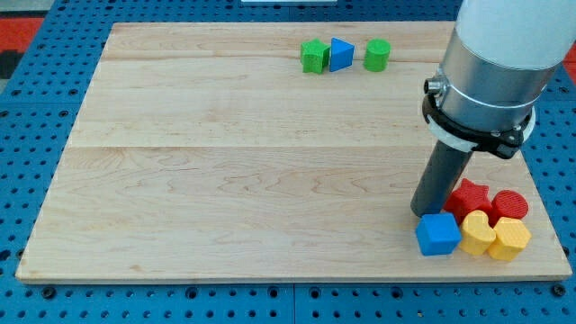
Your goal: Move the green star to the left of the red star
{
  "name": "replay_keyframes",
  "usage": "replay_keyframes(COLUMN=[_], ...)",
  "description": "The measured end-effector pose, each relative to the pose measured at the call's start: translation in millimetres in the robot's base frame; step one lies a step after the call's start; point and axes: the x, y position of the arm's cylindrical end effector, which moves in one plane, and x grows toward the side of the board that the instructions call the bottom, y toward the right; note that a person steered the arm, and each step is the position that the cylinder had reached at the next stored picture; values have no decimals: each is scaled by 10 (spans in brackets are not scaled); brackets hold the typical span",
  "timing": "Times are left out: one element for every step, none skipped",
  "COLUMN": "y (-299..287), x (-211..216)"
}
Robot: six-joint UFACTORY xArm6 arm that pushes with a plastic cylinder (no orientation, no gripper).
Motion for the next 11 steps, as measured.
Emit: replay_keyframes(y=[-314, -1170, -1848, -2254, -2261, -2086, -1590, -1128, -1082, -1121, -1134], x=[-177, -678, -1277, -1923, -2564, -3101, -3335, -3336, -3336, -3321, -3114])
